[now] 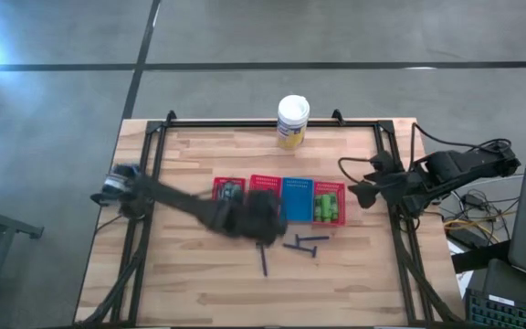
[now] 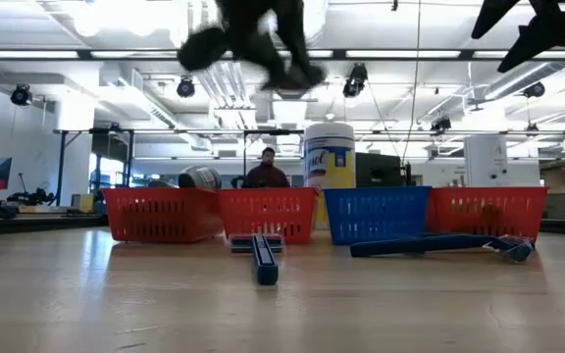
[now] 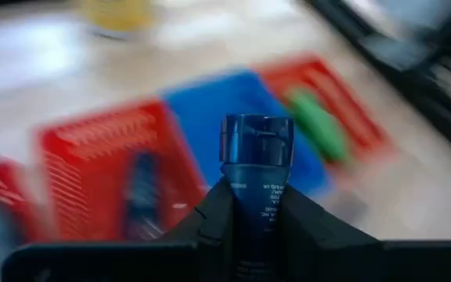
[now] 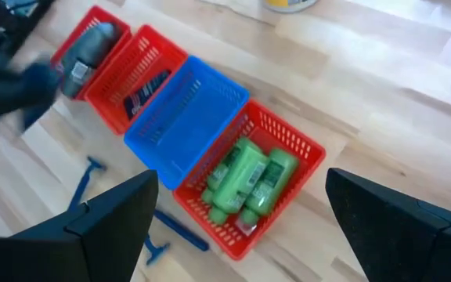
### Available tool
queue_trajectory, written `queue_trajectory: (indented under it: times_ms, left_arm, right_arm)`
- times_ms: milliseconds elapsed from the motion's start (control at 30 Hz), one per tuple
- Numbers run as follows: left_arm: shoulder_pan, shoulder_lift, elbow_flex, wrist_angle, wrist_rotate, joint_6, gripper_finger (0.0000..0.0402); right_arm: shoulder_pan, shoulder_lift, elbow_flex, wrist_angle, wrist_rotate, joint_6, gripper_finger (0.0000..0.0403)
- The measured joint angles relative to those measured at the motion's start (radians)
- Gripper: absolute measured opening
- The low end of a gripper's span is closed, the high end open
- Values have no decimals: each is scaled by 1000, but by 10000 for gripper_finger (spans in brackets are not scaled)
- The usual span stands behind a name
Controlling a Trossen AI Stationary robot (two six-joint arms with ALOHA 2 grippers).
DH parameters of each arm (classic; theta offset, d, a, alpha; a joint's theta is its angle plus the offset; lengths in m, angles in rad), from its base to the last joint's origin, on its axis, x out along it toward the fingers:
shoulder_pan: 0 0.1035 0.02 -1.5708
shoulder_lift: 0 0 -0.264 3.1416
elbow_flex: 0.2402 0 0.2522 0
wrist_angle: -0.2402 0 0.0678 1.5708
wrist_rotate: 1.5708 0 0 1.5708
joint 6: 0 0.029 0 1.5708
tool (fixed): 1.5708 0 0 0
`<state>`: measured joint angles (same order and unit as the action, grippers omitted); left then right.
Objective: Pick & Place Travel size toiletries
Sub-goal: Put the blue shave cream into the middle red bin, then put the blue razor into the blue bin
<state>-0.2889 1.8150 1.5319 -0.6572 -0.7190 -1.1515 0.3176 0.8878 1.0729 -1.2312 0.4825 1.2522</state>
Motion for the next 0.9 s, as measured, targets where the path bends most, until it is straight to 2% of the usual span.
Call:
queue_trajectory:
  times_ms: [100,267,400,667,900]
  left_arm:
    - [116,12,-4,-9,14,10,67]
    - [244,59,-24,39,177,51,72]
    - [259,76,-65,48,229,20,96]
    - [260,76,-148,54,261,-66,140]
    - [259,63,-134,56,189,-43,168]
  right_arm:
    - [0,-3,0,0,17,-7,366]
    - [0,5,0,1,17,-29,366]
    - [1,11,0,0,11,-30,366]
    - [1,11,0,0,11,-44,366]
    - [1,11,0,0,11,-44,366]
